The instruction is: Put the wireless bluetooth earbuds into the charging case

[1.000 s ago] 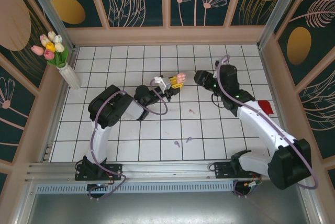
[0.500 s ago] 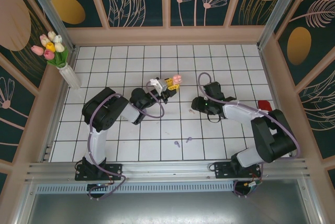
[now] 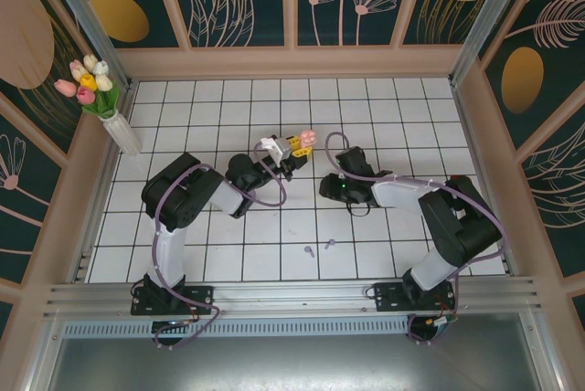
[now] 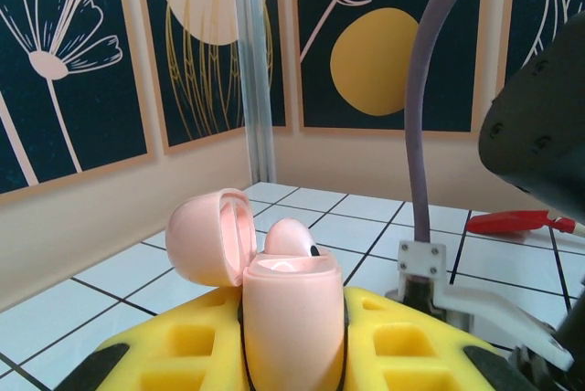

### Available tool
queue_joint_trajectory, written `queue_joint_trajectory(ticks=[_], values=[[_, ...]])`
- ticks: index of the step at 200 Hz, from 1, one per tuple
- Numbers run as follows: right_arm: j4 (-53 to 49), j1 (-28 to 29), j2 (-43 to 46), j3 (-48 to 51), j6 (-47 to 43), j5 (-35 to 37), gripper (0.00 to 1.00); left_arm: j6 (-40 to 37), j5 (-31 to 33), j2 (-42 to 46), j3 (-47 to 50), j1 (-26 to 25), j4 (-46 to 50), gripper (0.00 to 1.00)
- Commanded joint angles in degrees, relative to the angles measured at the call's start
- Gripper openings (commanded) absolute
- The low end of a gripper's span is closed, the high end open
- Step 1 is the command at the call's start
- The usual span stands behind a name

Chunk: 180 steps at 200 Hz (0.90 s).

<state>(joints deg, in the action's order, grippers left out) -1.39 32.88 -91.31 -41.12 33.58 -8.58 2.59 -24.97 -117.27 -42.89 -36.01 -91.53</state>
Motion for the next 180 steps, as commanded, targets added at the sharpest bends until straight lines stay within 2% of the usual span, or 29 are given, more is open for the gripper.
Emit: queue_joint_trajectory(ticks=[1,13,34,57,108,180], values=[[-1.28,1.73,0.3,-1.48,1.55,-0.56,0.38,-0.52,0.36,1.52,0.15,0.04,-13.34,0.0],[-2.47,2.06,1.1,-1.76,1.81,0.69,0.4,-0.57,0.35,1.52,0.14,0.04,-13.35,0.0],[-5.41,2.61,2.57,-2.66,1.3,4.6,0.5,-0.56,0.28,1.52,-0.08,0.01,-13.39,0.0],[-7.9,2.77,2.93,-3.79,-1.95,6.94,0.53,-0.43,0.27,1.43,-0.33,0.04,-13.34,0.0],[-10.0,4.58,2.77,-4.76,-11.79,7.39,0.53,-0.3,0.46,1.43,-0.37,0.06,-13.24,0.0],[-10.57,5.85,-0.79,-4.22,-12.31,10.99,0.46,-0.22,0.36,1.27,-0.71,0.13,-13.06,0.0]])
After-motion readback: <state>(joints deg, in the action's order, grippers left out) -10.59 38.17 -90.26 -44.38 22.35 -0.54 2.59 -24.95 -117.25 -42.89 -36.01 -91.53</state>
